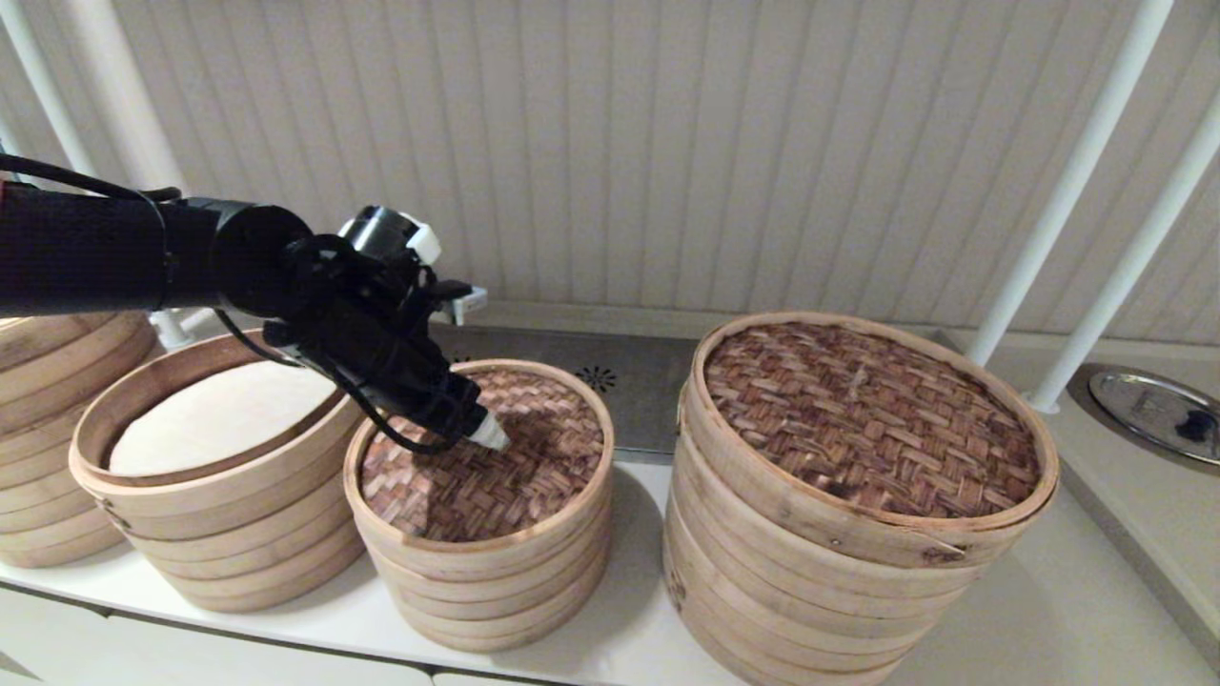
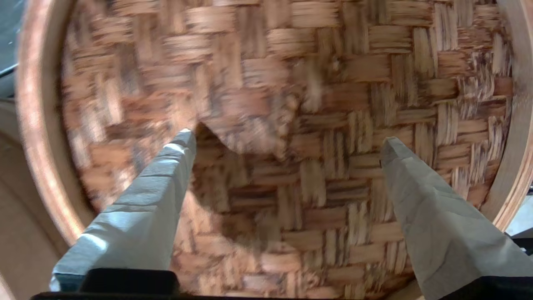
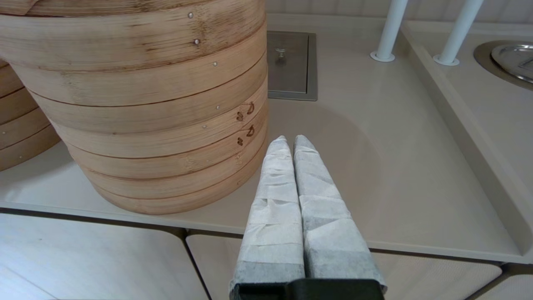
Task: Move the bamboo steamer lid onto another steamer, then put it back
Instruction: Pick up the steamer
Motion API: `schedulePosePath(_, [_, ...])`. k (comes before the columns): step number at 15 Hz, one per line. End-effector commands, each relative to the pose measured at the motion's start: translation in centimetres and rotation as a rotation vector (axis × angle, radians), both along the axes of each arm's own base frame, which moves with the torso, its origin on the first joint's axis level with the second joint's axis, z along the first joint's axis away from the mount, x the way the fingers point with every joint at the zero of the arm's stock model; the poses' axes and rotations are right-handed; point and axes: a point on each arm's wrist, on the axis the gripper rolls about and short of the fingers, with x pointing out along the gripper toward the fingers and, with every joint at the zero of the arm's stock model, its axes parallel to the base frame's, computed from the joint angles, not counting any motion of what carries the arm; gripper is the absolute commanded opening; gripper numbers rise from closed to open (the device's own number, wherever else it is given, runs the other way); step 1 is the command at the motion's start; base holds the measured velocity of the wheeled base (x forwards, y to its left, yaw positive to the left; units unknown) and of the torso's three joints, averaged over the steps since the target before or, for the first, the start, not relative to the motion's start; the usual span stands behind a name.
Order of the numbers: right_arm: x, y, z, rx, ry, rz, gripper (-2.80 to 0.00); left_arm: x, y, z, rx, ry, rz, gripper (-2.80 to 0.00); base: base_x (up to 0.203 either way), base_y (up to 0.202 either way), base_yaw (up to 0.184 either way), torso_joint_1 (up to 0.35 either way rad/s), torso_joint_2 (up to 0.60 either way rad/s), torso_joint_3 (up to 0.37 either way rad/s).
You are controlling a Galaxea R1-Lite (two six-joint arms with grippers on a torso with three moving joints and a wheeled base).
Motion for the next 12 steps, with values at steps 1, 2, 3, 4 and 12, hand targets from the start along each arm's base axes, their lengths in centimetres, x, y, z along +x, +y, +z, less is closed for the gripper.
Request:
schedulePosePath(1, [0.01, 0.0, -0.01, 0.0, 0.002, 0.0, -2.8, 0.14, -0.19, -0.28, 0.005, 0.008, -0.003, 0.0, 0.0, 0.0, 0.0, 0.0, 0.0, 0.0])
schedulePosePath(2, [0.0, 0.0, 0.03, 0.0, 0.001, 0.0, -2.8, 0.2, -0.22, -0.39, 0.008, 0.01, -0.002, 0.0, 0.0, 0.0, 0.0, 0.0, 0.0, 0.0])
schedulePosePath(3, [0.0, 0.0, 0.04, 0.0, 0.0, 0.0, -2.8, 0.25, -0.24, -0.45, 0.008, 0.012, -0.002, 0.0, 0.0, 0.0, 0.0, 0.0, 0.0, 0.0])
schedulePosePath(4, [0.01, 0.0, -0.01, 0.0, 0.002, 0.0, -2.8, 0.51, -0.32, -0.67, 0.009, 0.016, 0.001, -0.47, 0.0, 0.0, 0.0, 0.0, 0.0, 0.0])
schedulePosePath(12, [0.01, 0.0, -0.01, 0.0, 0.002, 0.0, -2.8, 0.42, -0.38, -0.77, 0.009, 0.02, -0.002, -2.8, 0.0, 0.0, 0.0, 0.0, 0.0, 0.0])
